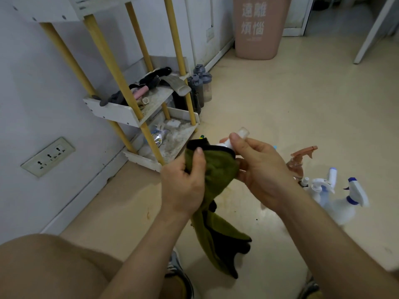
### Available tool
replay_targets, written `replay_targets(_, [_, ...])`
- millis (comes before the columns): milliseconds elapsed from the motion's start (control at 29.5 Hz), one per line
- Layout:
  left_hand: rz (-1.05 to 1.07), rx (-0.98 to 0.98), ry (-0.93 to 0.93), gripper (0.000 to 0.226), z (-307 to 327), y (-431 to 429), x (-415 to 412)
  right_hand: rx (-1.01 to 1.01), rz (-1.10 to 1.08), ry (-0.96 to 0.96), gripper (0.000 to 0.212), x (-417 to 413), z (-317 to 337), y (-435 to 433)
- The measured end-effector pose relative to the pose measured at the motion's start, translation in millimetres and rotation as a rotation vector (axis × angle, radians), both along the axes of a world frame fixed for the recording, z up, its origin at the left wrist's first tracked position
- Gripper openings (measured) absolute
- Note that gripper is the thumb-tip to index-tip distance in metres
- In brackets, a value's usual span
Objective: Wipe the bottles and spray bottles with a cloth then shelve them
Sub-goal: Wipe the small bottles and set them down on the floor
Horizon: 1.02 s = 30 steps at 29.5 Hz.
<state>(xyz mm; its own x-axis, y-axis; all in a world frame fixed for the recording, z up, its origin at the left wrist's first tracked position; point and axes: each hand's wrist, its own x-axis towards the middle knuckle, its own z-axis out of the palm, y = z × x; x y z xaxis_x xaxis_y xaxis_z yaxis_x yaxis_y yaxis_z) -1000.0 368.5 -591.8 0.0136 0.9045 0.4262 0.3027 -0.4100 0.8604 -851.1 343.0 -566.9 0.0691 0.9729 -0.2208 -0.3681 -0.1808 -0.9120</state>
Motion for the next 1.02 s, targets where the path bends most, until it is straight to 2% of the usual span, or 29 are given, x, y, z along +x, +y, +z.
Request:
replay_targets(68, [0.056,-0.021,-0.022,0.056,-0.3,8.1,-4.8,0.031,0.005,-0.094,0.030,-2.2,-1.0,-0.2])
replay_targets(169, [0.169,-0.229,-0.185,0.063,-2.9,21.0,-9.9,0.155,-0.047,-0.261,0.025,-4.0,2.1,-1.6])
replay_targets(271, [0.216,-0.506,-0.422,0.041,3.1,23.5,-7.0,0.235,-0.141,-0.300,0.024,-3.5,5.3,-1.3])
replay_targets(373, [0.058,-0.706,-0.766,0.032,11.3,25.6,-12.3,0.228,-0.216,-0.148,0.019,7.1,12.6,-0.6])
replay_targets(440, [-0.171,-0.798,-0.985,0.047,22.4,21.7,-16.8,0.197,-0.203,-0.034,0.016,11.8,15.1,-0.9])
replay_targets(474, [-0.270,-0.812,-1.012,0.054,27.6,19.0,-16.8,0.176,-0.178,0.026,0.016,11.1,14.3,-1.3])
replay_targets(508, [-0.340,-0.807,-0.949,0.058,30.0,17.7,-16.4,0.160,-0.148,0.085,0.016,8.5,13.3,-1.6])
replay_targets(576, [-0.355,-0.746,-0.641,0.058,31.9,13.1,-10.8,0.167,-0.099,0.127,0.017,3.2,10.2,-1.9])
replay_targets(644, [-0.288,-0.700,-0.363,0.044,30.8,7.9,-4.0,0.226,-0.045,0.003,0.018,1.2,11.5,-1.8])
replay_targets(678, [-0.226,-0.712,-0.321,0.039,28.4,7.3,-2.3,0.262,0.002,-0.079,0.020,1.8,14.1,-1.8])
replay_targets(745, [-0.155,-0.776,-0.377,0.038,23.5,7.9,-1.9,0.323,0.115,-0.191,0.019,6.3,18.3,-1.9])
replay_targets(881, [-0.351,-0.943,-0.443,0.039,24.0,6.5,-1.6,0.333,0.221,-0.140,0.018,18.9,17.0,0.2])
replay_targets(949, [-0.366,-0.949,-0.454,0.038,25.8,5.1,0.0,0.288,0.163,-0.049,0.019,20.1,10.5,2.1])
replay_targets(1017, [-0.309,-0.819,-0.457,0.032,25.8,3.8,3.6,0.216,0.025,0.059,0.019,15.7,-0.4,4.3])
